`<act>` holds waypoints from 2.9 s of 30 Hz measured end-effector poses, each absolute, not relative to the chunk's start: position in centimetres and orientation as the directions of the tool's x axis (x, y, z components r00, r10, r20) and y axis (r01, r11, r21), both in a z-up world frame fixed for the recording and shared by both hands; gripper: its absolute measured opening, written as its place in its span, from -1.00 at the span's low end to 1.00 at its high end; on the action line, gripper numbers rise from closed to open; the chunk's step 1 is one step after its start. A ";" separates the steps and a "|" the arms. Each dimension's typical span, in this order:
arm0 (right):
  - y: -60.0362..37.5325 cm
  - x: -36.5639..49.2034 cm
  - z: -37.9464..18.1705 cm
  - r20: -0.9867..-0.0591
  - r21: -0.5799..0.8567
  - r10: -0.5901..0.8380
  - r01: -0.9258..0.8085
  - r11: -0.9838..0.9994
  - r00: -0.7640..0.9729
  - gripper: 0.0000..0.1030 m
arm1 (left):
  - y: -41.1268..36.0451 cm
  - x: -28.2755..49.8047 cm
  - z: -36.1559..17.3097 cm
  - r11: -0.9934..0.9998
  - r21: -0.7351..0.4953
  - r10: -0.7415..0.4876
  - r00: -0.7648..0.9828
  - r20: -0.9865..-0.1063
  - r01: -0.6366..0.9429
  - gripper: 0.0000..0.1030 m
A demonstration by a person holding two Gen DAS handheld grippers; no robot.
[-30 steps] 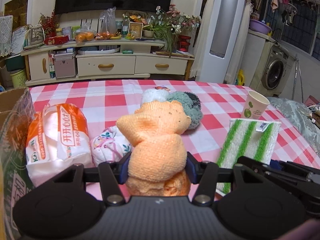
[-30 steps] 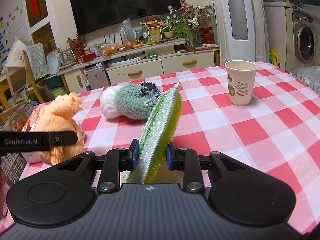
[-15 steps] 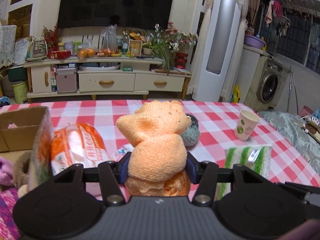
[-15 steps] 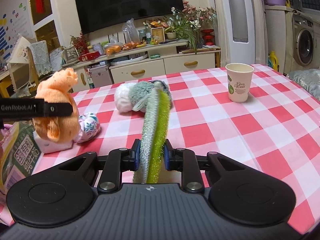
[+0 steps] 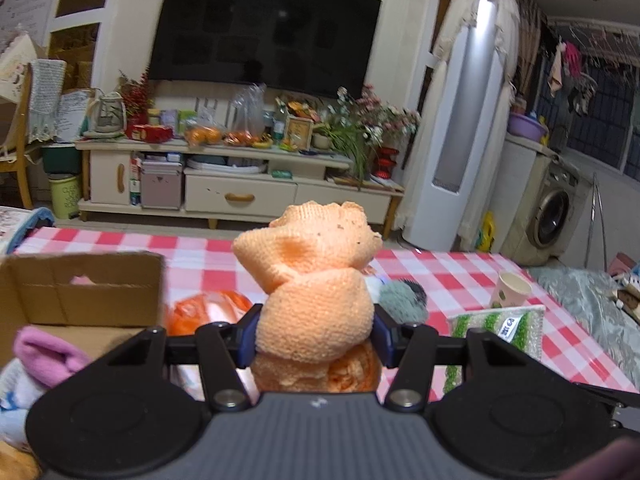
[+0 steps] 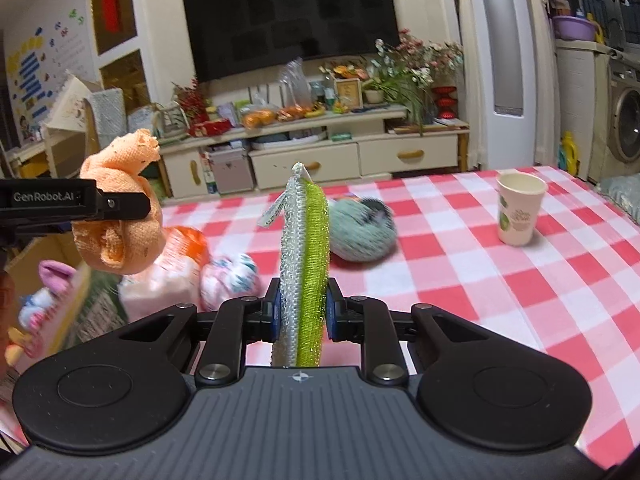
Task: Organize soft objects
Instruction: 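Carry the sponge and orange towel roll over the cardboard box with both tools, then open both tools to drop the sponge and towel roll into the box, then move both tools back toward the white and green pompoms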
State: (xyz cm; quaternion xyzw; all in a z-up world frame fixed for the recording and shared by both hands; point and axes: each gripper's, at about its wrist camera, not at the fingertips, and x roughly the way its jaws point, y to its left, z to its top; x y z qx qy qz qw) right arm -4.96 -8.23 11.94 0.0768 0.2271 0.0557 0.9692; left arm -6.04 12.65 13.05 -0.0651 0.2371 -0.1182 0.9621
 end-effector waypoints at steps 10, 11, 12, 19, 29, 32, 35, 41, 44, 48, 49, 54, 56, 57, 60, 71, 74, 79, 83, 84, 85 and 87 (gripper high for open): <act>-4.1 -2.1 15.3 -0.360 0.276 0.318 -0.225 0.934 0.877 -0.53 | 18.1 -5.7 14.9 0.985 -0.164 -0.107 0.914 -0.392 0.045 0.06; -3.6 -1.7 15.6 -0.354 0.290 0.340 -0.243 0.926 0.871 -0.53 | 18.8 -5.5 14.9 0.986 -0.164 -0.086 0.916 -0.393 0.023 0.06; -3.0 -1.2 15.9 -0.347 0.305 0.363 -0.262 0.916 0.865 -0.53 | 19.4 -5.4 14.9 0.986 -0.164 -0.068 0.916 -0.395 0.002 0.06; 1.2 1.7 16.3 -0.342 0.367 0.514 -0.392 0.844 0.787 -0.53 | 23.3 -3.8 14.3 0.981 -0.094 0.115 0.903 -0.415 -0.168 0.06; 7.8 4.2 14.1 -0.415 0.372 0.594 -0.467 0.802 0.689 -0.52 | 26.1 -3.1 13.9 0.958 -0.052 0.230 0.863 -0.450 -0.282 0.08; 8.5 4.6 13.0 -0.452 0.383 0.607 -0.472 0.794 0.654 -0.36 | 26.5 -3.3 14.0 0.954 -0.044 0.245 0.858 -0.451 -0.296 0.34; 8.7 4.4 12.2 -0.475 0.380 0.594 -0.457 0.804 0.650 0.12 | 26.5 -3.4 14.2 0.952 -0.052 0.248 0.857 -0.451 -0.302 0.44; 6.9 2.9 13.0 -0.439 0.330 0.548 -0.439 0.836 0.712 0.93 | 26.4 -3.5 14.4 0.950 -0.041 0.259 0.857 -0.445 -0.309 0.73; 5.7 2.5 13.3 -0.426 0.308 0.521 -0.423 0.852 0.740 0.93 | 26.3 -3.5 14.5 0.952 -0.036 0.258 0.860 -0.441 -0.304 0.82; 4.5 2.2 13.2 -0.414 0.306 0.495 -0.395 0.866 0.764 0.94 | 25.8 -3.4 14.5 0.955 -0.027 0.253 0.862 -0.439 -0.294 0.82; 4.3 2.2 13.1 -0.415 0.307 0.497 -0.397 0.865 0.762 0.94 | 25.8 -3.4 14.5 0.956 -0.026 0.251 0.863 -0.439 -0.291 0.82; 3.3 1.9 12.9 -0.415 0.319 0.473 -0.362 0.876 0.777 0.94 | 25.4 -3.3 14.5 0.958 -0.026 0.244 0.865 -0.438 -0.284 0.82; 3.0 1.9 12.8 -0.417 0.317 0.462 -0.351 0.881 0.783 0.95 | 25.1 -3.2 14.5 0.959 -0.026 0.242 0.865 -0.439 -0.281 0.82; 2.8 1.7 12.8 -0.417 0.316 0.458 -0.347 0.883 0.785 0.95 | 25.0 -3.2 14.6 0.960 -0.026 0.240 0.866 -0.439 -0.280 0.82; 2.8 1.6 12.7 -0.420 0.310 0.444 -0.334 0.890 0.792 0.95 | 24.6 -3.1 14.5 0.962 -0.025 0.235 0.867 -0.440 -0.273 0.82; 2.1 1.1 12.4 -0.443 0.302 0.398 -0.284 0.910 0.803 0.96 | 22.9 -2.7 14.5 0.969 -0.011 0.218 0.870 -0.442 -0.248 0.83; 1.8 1.1 12.3 -0.450 0.311 0.389 -0.267 0.912 0.804 0.96 | 22.4 -2.5 14.4 0.970 -0.007 0.215 0.870 -0.444 -0.243 0.83; 1.3 0.8 12.1 -0.455 0.320 0.377 -0.247 0.915 0.807 0.97 | 21.5 -2.3 14.3 0.973 0.001 0.208 0.870 -0.447 -0.232 0.83; 0.8 0.6 12.0 -0.455 0.321 0.366 -0.233 0.918 0.812 0.97 | 20.8 -2.0 14.2 0.975 0.012 0.202 0.870 -0.450 -0.220 0.83; 0.7 0.5 12.0 -0.456 0.323 0.362 -0.228 0.918 0.813 0.98 | 20.6 -2.0 14.2 0.976 0.014 0.200 0.870 -0.450 -0.217 0.83; 0.6 0.5 11.9 -0.456 0.325 0.359 -0.223 0.919 0.814 0.98 | 20.4 -1.9 14.2 0.977 0.017 0.199 0.870 -0.451 -0.214 0.83; 0.5 0.4 11.8 -0.458 0.330 0.352 -0.211 0.920 0.816 0.98 | 20.0 -1.9 14.1 0.978 0.023 0.196 0.870 -0.453 -0.208 0.83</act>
